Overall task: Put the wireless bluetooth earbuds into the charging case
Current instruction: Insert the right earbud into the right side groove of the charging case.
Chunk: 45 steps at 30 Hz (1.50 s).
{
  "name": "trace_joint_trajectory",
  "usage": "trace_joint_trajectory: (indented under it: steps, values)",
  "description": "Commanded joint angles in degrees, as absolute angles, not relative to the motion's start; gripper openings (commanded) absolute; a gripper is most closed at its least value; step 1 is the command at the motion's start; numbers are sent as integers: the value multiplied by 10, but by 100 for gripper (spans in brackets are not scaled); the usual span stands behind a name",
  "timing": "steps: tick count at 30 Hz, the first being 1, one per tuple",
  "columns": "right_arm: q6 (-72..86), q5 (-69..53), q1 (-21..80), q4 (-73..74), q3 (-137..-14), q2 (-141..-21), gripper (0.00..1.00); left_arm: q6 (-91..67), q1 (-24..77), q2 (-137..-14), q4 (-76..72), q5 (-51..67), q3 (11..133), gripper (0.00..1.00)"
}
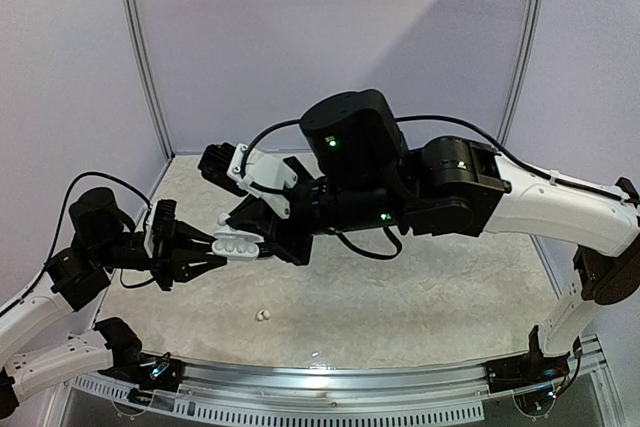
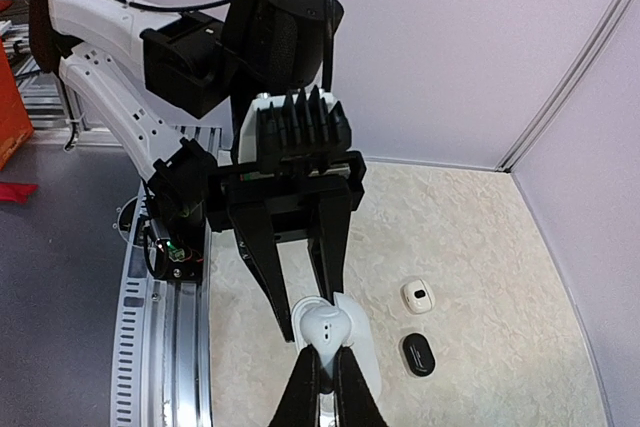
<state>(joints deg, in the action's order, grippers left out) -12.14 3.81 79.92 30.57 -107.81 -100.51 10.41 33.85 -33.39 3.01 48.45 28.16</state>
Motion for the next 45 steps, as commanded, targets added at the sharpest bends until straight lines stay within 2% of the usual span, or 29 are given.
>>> trace_joint_trajectory:
  steps: [1, 9, 31, 41, 45]
  values:
    - [-107, 19, 800, 314, -1059, -990, 0, 81, 345, -333, 19, 480, 278, 0]
    - [-107, 27, 799, 358, -1058, -999, 0, 15, 345, -331, -47, 497, 265, 0]
    - [-139, 43, 779, 398, -1095, -1040, 0, 42, 346, -334, -42, 527, 272, 0]
    - [-177, 37, 778, 465, -1138, -1071, 0, 50, 346, -336, -45, 528, 273, 0]
    - [-191, 42, 779, 478, -1148, -1078, 7, 48, 346, -334, -47, 527, 273, 0]
